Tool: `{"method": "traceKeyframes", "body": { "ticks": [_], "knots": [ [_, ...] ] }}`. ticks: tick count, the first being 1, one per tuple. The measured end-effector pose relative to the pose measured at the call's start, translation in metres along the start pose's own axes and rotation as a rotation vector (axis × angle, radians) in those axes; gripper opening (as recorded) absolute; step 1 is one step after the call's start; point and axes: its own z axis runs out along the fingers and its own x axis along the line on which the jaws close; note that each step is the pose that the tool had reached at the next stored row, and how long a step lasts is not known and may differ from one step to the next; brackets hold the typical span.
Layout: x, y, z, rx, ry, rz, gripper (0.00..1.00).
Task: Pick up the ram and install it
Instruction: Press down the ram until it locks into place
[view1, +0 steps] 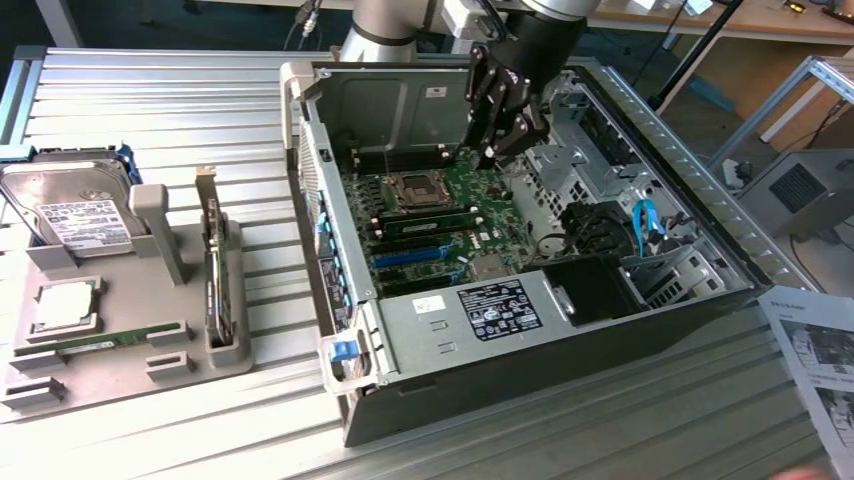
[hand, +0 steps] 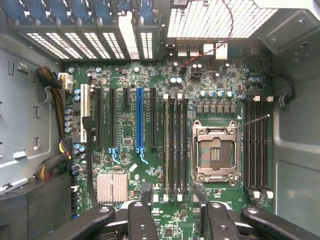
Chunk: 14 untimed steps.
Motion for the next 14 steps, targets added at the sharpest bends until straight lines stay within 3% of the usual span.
{"method": "traceKeyframes", "body": {
  "ticks": [10, 14],
  "knots": [
    [0.0, 0.0, 0.0, 0.0, 0.0, 0.0, 0.42],
    [0.0, 0.0, 0.0, 0.0, 0.0, 0.0, 0.17]
  ]
}}
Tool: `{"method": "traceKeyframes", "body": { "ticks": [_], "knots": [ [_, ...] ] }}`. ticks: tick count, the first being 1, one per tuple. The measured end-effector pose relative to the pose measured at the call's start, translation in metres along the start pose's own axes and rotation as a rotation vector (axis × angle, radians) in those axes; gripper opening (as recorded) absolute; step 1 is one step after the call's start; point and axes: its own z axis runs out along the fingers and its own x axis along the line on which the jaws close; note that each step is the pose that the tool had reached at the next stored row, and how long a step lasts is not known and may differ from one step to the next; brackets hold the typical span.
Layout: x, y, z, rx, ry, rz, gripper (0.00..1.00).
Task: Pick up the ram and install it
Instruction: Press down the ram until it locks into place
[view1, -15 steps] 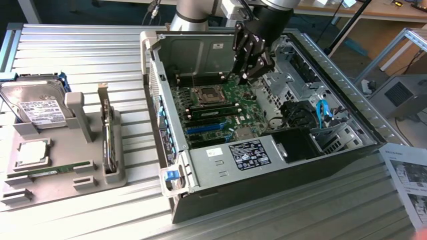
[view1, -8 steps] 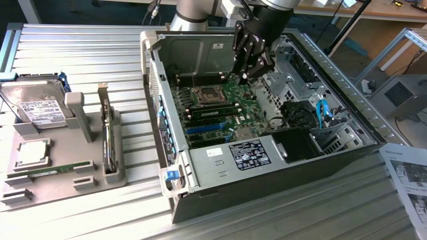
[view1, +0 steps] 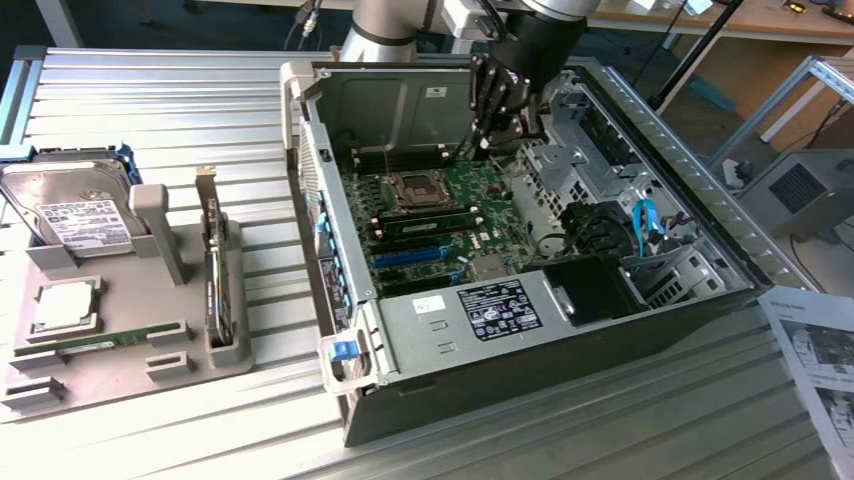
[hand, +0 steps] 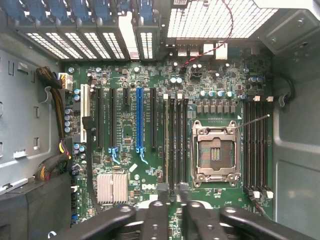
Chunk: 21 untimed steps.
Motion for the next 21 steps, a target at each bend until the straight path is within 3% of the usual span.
{"method": "traceKeyframes", "body": {
  "ticks": [1, 10, 16, 18, 21],
  "knots": [
    [0.0, 0.0, 0.0, 0.0, 0.0, 0.0, 0.11],
    [0.0, 0.0, 0.0, 0.0001, 0.0, 0.0, 0.11],
    [0.0, 0.0004, 0.0, 0.0034, -0.0001, 0.0, 0.11],
    [0.0, 0.0008, 0.0, 0.0056, -0.0001, 0.0, 0.11],
    [0.0, 0.0028, 0.0001, 0.0158, -0.0002, -0.002, 0.11]
  ]
}}
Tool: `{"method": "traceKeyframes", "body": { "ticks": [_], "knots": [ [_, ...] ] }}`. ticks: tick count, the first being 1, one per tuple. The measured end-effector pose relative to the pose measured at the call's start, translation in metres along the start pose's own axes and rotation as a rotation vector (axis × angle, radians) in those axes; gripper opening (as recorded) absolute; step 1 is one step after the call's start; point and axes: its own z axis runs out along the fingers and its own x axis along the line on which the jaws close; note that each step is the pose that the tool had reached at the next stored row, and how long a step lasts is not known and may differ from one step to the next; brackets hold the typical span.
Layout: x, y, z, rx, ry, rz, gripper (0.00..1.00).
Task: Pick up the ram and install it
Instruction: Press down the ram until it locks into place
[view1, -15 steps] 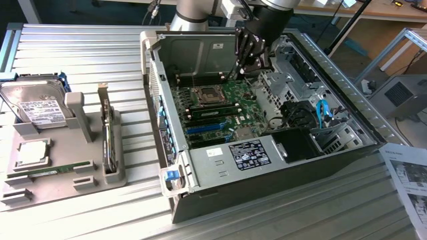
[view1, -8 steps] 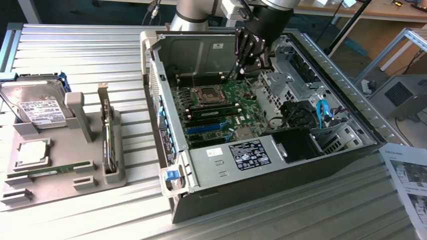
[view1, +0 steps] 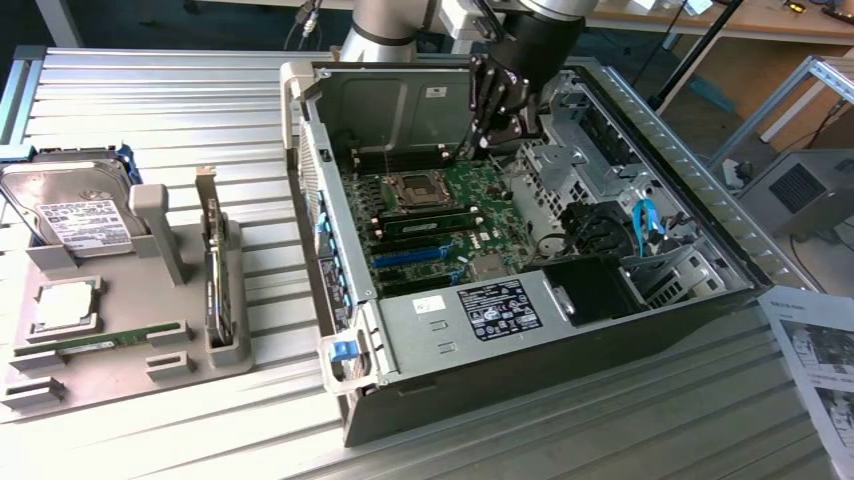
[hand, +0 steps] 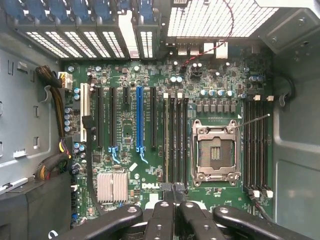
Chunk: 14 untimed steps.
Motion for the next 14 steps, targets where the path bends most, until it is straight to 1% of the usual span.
{"method": "traceKeyframes", "body": {
  "ticks": [2, 4, 14],
  "knots": [
    [0.0, 0.0014, 0.0001, 0.0066, -0.0004, -0.001, 0.11],
    [0.0, 0.0026, 0.0001, 0.0113, -0.0003, -0.001, 0.11],
    [0.0, 0.0027, 0.0001, 0.0114, -0.0004, -0.001, 0.11]
  ]
}}
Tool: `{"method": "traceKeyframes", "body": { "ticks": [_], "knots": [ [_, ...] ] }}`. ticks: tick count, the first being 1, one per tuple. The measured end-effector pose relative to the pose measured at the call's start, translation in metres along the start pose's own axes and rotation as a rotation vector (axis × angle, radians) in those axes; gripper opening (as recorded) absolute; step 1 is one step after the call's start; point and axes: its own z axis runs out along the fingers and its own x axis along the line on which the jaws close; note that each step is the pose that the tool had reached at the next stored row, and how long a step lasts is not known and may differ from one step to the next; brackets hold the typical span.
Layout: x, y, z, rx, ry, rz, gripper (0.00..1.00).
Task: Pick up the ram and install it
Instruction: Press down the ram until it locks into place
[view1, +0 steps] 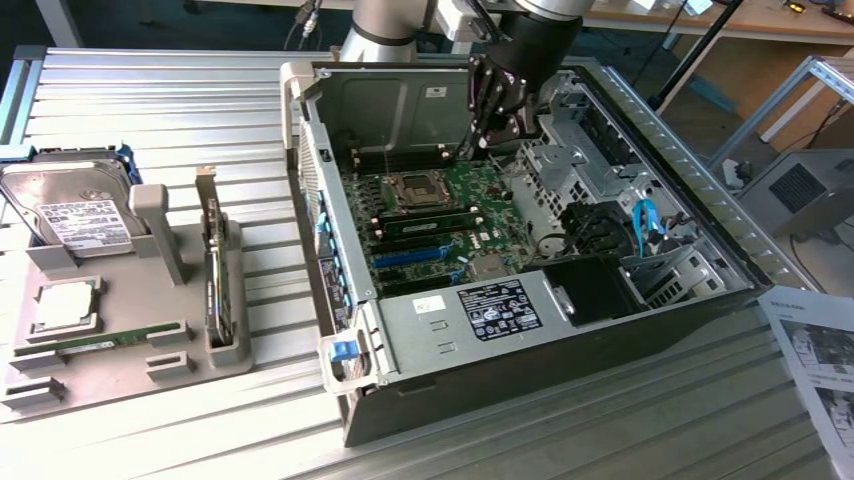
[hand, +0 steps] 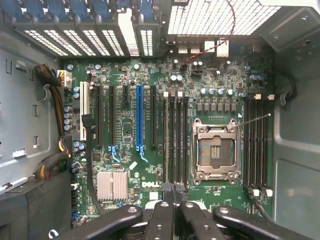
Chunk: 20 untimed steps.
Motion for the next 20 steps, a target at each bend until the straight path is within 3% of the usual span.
{"method": "traceKeyframes", "body": {
  "ticks": [6, 20],
  "knots": [
    [0.0, -0.0026, 0.0, 0.0, 0.0, 0.0, 0.11],
    [0.0, -0.0273, -0.0005, 0.0, 0.0001, 0.0, 0.11]
  ]
}}
